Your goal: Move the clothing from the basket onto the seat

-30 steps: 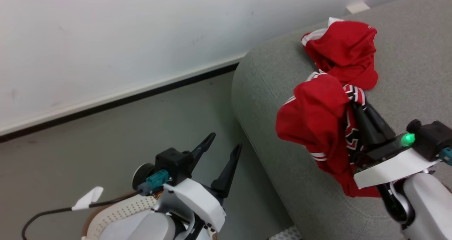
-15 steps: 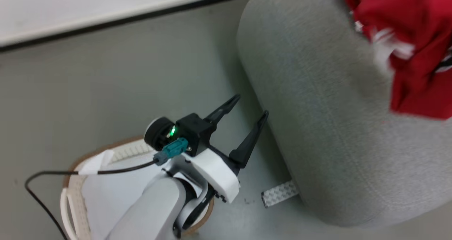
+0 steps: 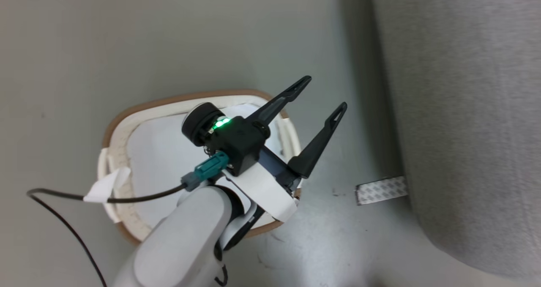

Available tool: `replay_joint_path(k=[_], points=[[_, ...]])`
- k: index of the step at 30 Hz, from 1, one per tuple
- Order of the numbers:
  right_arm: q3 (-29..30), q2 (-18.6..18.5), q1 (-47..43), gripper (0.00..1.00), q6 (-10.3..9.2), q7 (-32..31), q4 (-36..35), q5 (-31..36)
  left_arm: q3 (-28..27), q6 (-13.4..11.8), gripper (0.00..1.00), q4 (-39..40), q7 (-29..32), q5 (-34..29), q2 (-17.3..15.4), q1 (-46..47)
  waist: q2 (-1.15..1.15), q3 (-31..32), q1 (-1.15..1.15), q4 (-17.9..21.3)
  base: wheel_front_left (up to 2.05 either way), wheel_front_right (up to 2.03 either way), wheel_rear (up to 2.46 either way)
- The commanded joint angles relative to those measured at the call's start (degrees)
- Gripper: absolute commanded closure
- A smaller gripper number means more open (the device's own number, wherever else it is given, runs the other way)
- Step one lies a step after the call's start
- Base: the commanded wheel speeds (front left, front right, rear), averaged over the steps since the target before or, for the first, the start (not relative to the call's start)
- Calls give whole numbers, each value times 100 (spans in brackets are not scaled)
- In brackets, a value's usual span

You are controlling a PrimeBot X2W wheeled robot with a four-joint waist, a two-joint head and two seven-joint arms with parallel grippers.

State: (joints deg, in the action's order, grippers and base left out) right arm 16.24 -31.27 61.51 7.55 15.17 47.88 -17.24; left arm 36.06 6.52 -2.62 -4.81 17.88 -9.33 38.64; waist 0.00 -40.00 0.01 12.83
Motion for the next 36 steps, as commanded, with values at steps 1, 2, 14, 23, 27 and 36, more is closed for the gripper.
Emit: replay_joint_path(k=[1, 2, 14, 23, 27, 36], points=[[120, 112, -159, 0, -13, -5, 83, 116, -20, 2, 0, -41, -71, 33, -9, 12, 0, -126, -1, -188, 0, 0, 0], [262, 195, -239, 0, -13, -4, 106, 236, -33, 2, 0, -86, -135, 52, -17, -19, 0, -94, -1, -197, 0, 0, 0], [402, 1665, -2408, 0, -13, -4, -1843, 747, -627, -490, 0, -534, -880, 246, -391, -880, 0, 1171, -1, 68, 0, 0, 0], [-248, 2166, -4153, 0, -13, -4, -3323, 901, -1279, -939, 0, -770, -1032, 332, -436, -1971, 0, 2392, -1, -3, 0, 0, 0], [-534, 2372, -4781, 0, -13, -5, -3690, 1007, -1729, -1057, 0, -707, -1031, 274, -316, -2507, 0, 2825, -1, -121, 0, 0, 0], [-1159, 2703, -5926, 0, -13, -5, -3784, 1206, -2600, -947, 0, -798, -1034, 54, 32, -3566, 0, 3676, -1, -395, 0, 0, 0]])
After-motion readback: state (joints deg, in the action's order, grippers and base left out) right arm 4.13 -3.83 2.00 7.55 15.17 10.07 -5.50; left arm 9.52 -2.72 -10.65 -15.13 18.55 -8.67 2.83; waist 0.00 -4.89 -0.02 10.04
